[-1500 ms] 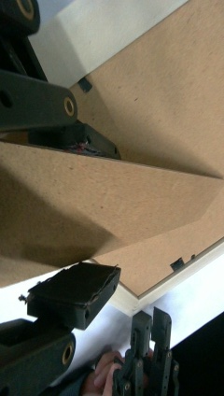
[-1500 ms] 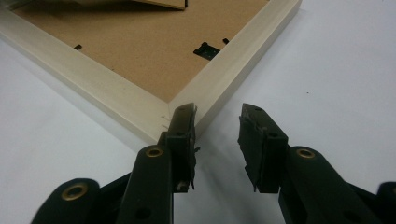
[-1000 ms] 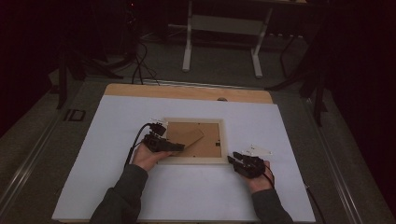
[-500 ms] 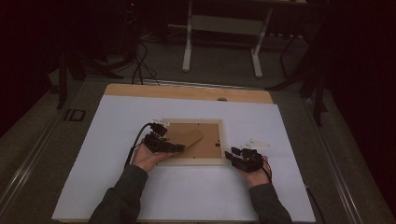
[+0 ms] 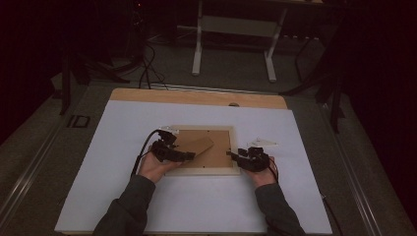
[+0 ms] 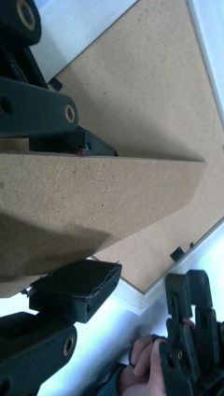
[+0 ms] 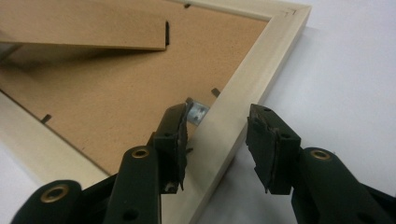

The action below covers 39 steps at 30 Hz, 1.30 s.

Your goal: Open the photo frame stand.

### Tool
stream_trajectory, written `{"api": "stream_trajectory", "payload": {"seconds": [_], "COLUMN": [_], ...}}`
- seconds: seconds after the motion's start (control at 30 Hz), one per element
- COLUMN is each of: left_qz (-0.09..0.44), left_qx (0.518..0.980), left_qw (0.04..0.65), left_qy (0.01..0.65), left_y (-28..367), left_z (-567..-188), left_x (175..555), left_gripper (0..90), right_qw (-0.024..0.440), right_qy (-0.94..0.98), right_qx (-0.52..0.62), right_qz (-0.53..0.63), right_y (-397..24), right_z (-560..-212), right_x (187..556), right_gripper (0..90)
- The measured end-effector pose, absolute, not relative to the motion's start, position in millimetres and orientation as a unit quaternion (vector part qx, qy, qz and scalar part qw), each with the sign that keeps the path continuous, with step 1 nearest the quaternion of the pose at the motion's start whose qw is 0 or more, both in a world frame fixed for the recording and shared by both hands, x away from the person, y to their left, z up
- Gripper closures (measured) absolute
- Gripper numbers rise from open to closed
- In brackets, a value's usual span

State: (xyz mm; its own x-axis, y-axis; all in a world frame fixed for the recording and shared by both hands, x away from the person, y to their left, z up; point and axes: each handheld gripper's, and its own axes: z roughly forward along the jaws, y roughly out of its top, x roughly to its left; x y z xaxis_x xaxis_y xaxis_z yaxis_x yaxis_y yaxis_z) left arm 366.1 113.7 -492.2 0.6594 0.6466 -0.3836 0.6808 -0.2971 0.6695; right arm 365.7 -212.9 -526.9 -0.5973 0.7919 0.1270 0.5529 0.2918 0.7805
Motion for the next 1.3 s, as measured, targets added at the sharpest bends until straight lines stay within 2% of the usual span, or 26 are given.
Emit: {"api": "stream_trajectory", "payload": {"seconds": [0.23, 0.63, 1.03, 1.3], "left_qz": [0.001, 0.023, 0.053, 0.073], "left_qx": [0.812, 0.818, 0.822, 0.823], "left_qw": [0.429, 0.431, 0.441, 0.45], "left_qy": [0.396, 0.381, 0.357, 0.339], "left_y": [112, 109, 106, 104], "left_z": [-488, -483, -477, -472], "left_x": [361, 355, 346, 339], "left_gripper": [45.6, 45.6, 45.6, 45.7], "right_qw": [0.143, 0.124, 0.088, 0.066], "right_qy": [0.788, 0.796, 0.782, 0.771], "right_qx": [0.43, 0.428, 0.452, 0.461], "right_qz": [0.417, 0.409, 0.42, 0.435], "right_y": [-211, -208, -209, -210], "right_z": [-523, -518, -519, -517], "right_x": [373, 386, 398, 403], "right_gripper": [53.8, 41.4, 31.9, 30.6]}}
